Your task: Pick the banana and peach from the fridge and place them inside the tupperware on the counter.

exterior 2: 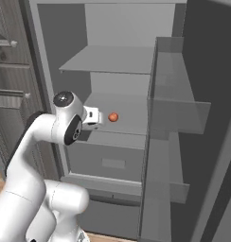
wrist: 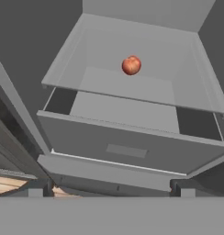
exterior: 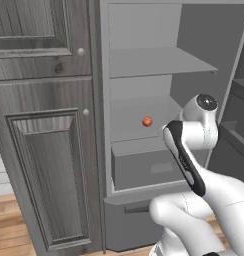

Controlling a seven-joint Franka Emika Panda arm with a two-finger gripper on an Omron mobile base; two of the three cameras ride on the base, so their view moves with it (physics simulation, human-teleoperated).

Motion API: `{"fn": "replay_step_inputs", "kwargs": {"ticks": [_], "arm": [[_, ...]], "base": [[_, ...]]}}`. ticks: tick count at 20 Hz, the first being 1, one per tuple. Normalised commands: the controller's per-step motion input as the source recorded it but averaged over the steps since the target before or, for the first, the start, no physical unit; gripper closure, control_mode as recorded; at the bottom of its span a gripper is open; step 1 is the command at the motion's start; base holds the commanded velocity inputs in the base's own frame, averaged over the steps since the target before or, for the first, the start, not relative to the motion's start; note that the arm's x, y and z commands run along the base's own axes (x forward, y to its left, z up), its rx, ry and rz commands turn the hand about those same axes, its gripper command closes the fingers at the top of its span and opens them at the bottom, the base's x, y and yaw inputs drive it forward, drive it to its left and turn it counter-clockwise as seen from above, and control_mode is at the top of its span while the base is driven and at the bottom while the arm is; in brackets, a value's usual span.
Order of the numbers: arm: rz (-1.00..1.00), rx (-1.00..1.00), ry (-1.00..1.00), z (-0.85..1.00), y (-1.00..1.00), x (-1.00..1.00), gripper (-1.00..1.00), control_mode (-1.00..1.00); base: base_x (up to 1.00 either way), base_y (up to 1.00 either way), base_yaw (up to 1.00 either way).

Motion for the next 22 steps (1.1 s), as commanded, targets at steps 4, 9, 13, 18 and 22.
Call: {"fn": "replay_step_inputs", "kwargs": {"ticks": [4,9,13,18,22], "arm": [[0.0,0.0,0.0,-0.12,0.0,0.45,-1.0,-1.0],[0.0,0.0,0.0,-0.11,0.0,0.48,-1.0,-1.0],[0.0,0.0,0.0,-0.12,0.0,0.5,-1.0,-1.0],[0.0,0.0,0.0,-0.13,0.0,0.48,-1.0,-1.0],[0.0,0.0,0.0,-0.12,0.0,0.42,-1.0,-1.0]], "base": [[0.0,0.0,0.0],[0.0,0.0,0.0],[0.0,0.0,0.0],[0.0,0.0,0.0],[0.0,0.0,0.0]]}}
